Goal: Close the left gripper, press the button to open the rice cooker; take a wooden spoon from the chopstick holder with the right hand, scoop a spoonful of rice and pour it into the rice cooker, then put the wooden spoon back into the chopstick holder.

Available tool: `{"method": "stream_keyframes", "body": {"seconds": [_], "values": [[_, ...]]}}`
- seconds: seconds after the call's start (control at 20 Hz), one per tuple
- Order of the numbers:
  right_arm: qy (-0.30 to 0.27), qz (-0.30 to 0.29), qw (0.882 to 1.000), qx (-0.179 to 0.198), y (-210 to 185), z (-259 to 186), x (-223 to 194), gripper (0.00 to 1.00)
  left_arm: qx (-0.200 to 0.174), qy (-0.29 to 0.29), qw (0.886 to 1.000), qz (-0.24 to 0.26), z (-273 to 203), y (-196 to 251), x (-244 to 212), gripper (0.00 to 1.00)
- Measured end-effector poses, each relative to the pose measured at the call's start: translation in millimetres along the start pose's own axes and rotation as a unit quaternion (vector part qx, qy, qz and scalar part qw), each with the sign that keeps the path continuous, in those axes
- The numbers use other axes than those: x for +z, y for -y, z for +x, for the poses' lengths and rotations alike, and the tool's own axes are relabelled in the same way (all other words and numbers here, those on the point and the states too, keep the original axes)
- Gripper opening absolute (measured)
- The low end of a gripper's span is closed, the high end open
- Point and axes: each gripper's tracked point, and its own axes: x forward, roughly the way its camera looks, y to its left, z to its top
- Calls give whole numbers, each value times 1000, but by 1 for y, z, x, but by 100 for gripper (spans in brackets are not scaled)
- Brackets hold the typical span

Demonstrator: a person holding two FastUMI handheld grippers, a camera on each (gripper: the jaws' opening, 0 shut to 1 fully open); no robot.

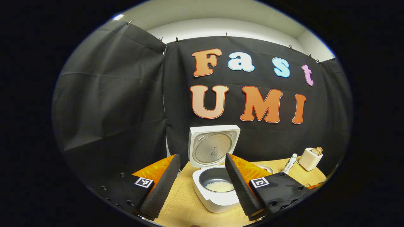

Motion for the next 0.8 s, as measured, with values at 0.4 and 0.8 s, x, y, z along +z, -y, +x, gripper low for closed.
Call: {"method": "stream_keyframes", "body": {"seconds": [0.4,0.8], "values": [[10,31,999,26,-49,-6,9,2,-10,7,1000,-1,4,10,0,97],[3,42,997,59,-110,-3,6,2,-11,10,1000,-7,13,4,2,98]]}}
